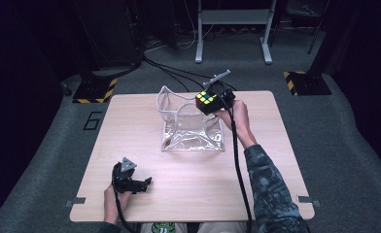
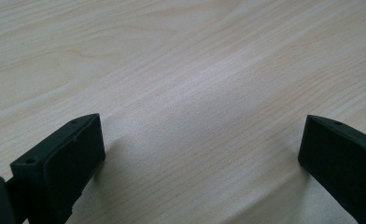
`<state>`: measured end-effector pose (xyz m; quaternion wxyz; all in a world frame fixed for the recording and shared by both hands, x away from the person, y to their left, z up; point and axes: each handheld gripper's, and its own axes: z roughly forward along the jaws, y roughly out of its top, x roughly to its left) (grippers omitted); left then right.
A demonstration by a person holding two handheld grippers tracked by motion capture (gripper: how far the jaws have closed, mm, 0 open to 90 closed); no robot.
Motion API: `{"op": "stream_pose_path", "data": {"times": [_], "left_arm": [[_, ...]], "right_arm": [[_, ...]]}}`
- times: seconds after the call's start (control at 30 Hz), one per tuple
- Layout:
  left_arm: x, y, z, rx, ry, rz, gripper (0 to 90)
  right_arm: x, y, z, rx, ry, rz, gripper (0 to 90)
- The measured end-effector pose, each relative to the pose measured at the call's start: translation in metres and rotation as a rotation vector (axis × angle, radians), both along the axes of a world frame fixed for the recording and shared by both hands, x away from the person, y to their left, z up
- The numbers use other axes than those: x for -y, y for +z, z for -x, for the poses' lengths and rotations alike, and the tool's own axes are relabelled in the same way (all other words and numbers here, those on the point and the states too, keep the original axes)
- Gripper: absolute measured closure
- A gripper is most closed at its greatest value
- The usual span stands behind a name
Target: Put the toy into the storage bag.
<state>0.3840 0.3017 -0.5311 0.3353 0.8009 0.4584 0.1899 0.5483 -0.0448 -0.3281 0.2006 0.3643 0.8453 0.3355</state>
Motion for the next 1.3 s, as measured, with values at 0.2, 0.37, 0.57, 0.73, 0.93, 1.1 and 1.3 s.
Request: {"op": "stream_pose_path", "data": {"times": [0.2,0.37,0.57,0.73,0.93,1.1,1.3], "left_arm": [[0.000,0.000,0.000,-0.001,-0.001,0.000,0.4],[0.000,0.000,0.000,-0.001,-0.001,0.000,0.4],[0.000,0.000,0.000,0.000,0.000,0.000,0.4],[0.000,0.000,0.000,0.000,0.000,0.000,0.4],[0.000,0.000,0.000,0.002,0.005,0.005,0.4],[0.000,0.000,0.000,0.001,0.003,0.003,0.4],[0.000,0.000,0.000,0.002,0.005,0.001,0.4]], "right_arm": [[0.000,-0.008,-0.005,-0.009,-0.020,0.027,33.2],[0.000,-0.009,-0.007,0.000,-0.056,0.031,33.2],[0.004,-0.012,-0.011,-0.010,-0.091,0.051,33.2],[0.004,-0.019,-0.017,-0.034,-0.121,0.055,33.2],[0.002,-0.020,-0.020,-0.031,-0.129,0.079,33.1],[-0.003,-0.028,-0.025,-0.045,-0.122,0.087,33.1],[-0.007,-0.033,-0.029,-0.034,-0.106,0.100,33.0]]}}
